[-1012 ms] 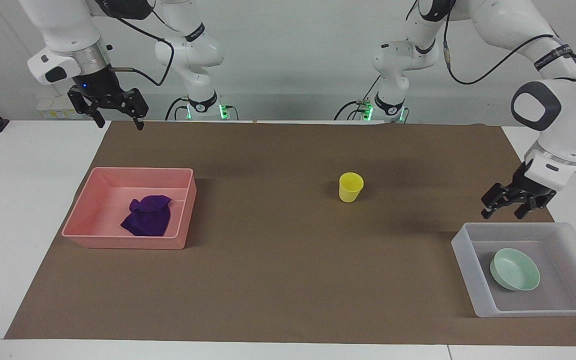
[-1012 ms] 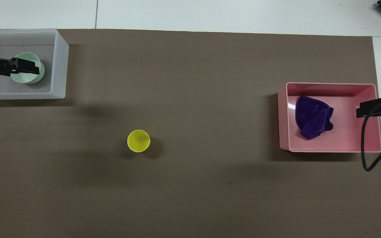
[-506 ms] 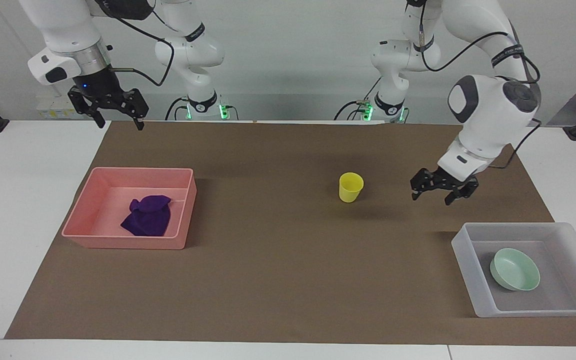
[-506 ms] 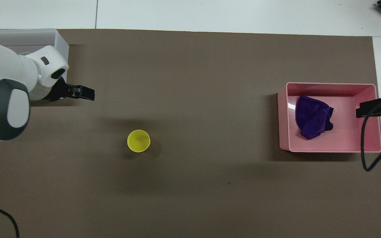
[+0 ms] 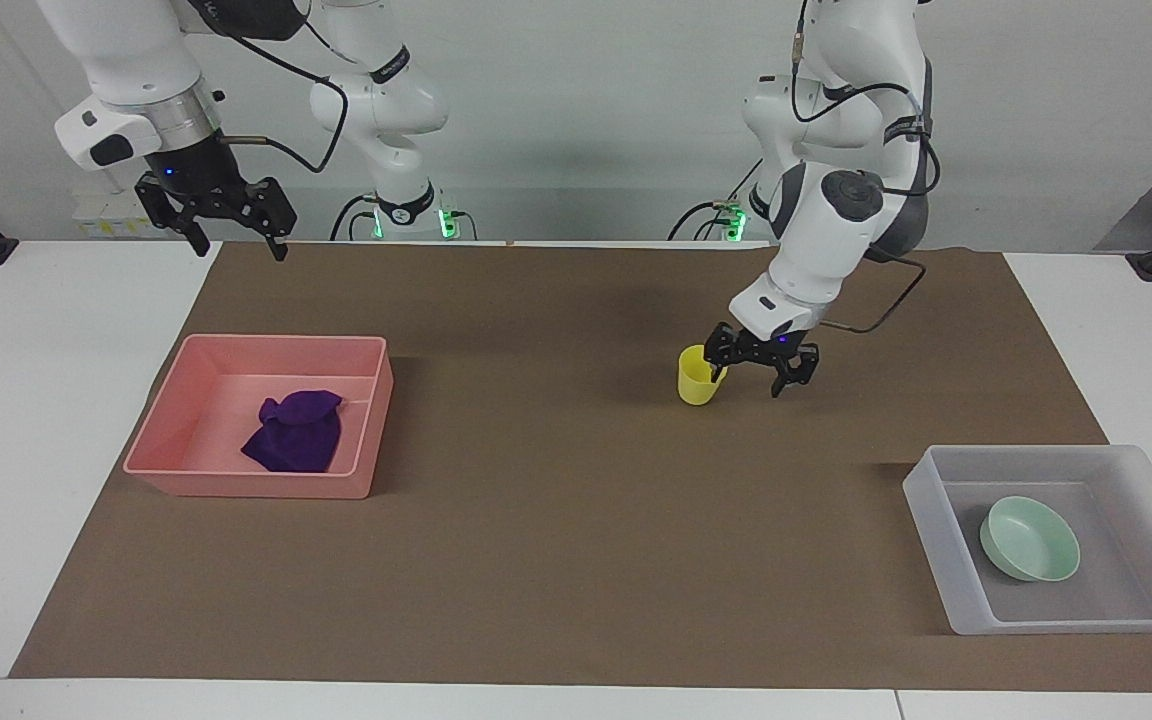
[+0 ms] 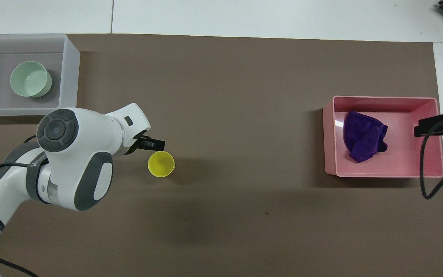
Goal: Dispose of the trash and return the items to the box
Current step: 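Grasp the yellow cup with the left gripper and lift it, then place the yellow cup into the green bowl in the clear box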
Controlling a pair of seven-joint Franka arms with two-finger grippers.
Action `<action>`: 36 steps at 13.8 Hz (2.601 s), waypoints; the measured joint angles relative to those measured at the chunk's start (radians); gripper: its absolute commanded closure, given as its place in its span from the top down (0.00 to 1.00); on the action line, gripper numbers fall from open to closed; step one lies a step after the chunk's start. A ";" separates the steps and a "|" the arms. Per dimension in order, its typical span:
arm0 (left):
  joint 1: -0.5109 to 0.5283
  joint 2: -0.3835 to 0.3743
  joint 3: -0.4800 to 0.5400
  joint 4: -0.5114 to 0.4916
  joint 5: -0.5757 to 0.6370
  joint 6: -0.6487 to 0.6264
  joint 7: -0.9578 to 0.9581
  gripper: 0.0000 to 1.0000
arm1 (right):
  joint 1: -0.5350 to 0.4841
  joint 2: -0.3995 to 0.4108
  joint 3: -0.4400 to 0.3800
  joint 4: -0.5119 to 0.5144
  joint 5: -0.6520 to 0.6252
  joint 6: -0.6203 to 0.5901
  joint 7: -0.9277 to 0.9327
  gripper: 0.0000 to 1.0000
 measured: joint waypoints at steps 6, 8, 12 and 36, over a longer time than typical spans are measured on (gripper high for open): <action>-0.046 -0.038 0.000 -0.143 0.000 0.062 0.000 0.14 | 0.001 0.000 0.001 -0.001 0.000 -0.001 0.000 1.00; -0.050 -0.050 0.000 -0.155 0.000 0.063 0.000 0.00 | 0.001 0.000 0.002 -0.001 0.000 -0.002 0.000 1.00; -0.050 -0.055 0.005 -0.159 0.000 0.062 0.000 0.00 | 0.001 0.000 0.003 -0.001 0.001 -0.007 0.000 1.00; 0.555 0.200 0.029 0.537 0.094 -0.218 0.206 0.00 | 0.001 0.000 0.003 -0.008 0.001 -0.007 0.000 1.00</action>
